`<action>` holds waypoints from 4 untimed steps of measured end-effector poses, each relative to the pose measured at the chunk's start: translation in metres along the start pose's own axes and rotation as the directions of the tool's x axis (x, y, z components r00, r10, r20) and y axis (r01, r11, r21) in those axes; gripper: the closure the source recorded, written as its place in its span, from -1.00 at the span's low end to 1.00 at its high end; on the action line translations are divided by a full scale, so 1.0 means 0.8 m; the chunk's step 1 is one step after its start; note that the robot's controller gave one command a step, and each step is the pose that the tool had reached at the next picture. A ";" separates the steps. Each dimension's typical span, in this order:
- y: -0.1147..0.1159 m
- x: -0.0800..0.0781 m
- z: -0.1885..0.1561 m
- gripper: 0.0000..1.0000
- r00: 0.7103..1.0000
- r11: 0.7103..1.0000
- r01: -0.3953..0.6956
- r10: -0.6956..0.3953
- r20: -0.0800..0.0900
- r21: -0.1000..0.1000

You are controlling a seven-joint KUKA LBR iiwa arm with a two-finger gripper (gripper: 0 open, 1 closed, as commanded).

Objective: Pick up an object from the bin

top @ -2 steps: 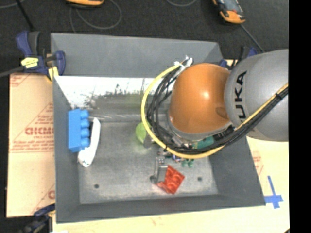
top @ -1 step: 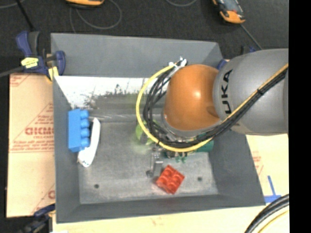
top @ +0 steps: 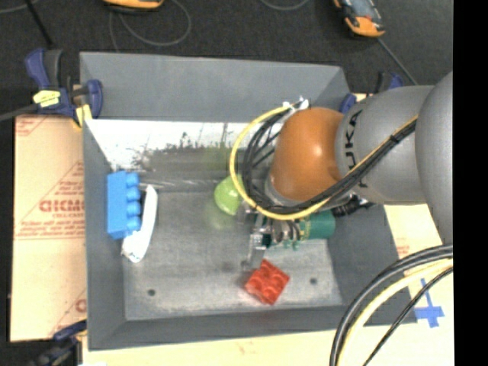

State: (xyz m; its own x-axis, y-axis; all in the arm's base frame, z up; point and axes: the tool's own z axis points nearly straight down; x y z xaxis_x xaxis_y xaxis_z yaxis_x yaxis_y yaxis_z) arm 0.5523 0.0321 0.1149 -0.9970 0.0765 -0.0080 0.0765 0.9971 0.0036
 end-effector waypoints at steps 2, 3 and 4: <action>-0.063 0.037 0.005 -1.00 0.998 0.998 -0.063 0.063 -0.009 0.001; -0.091 0.060 0.020 -1.00 1.000 1.000 0.005 -0.005 -0.002 0.008; -0.066 0.078 0.034 -1.00 0.933 0.933 0.360 -0.360 -0.001 0.002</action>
Offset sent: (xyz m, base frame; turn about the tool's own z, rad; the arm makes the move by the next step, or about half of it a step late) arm -0.0505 -0.1101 0.0053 0.1335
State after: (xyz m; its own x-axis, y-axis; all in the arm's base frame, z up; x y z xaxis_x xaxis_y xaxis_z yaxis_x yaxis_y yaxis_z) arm 0.4859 -0.0158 0.0867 -0.9578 -0.2872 -0.0078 -0.2872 0.9579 -0.0015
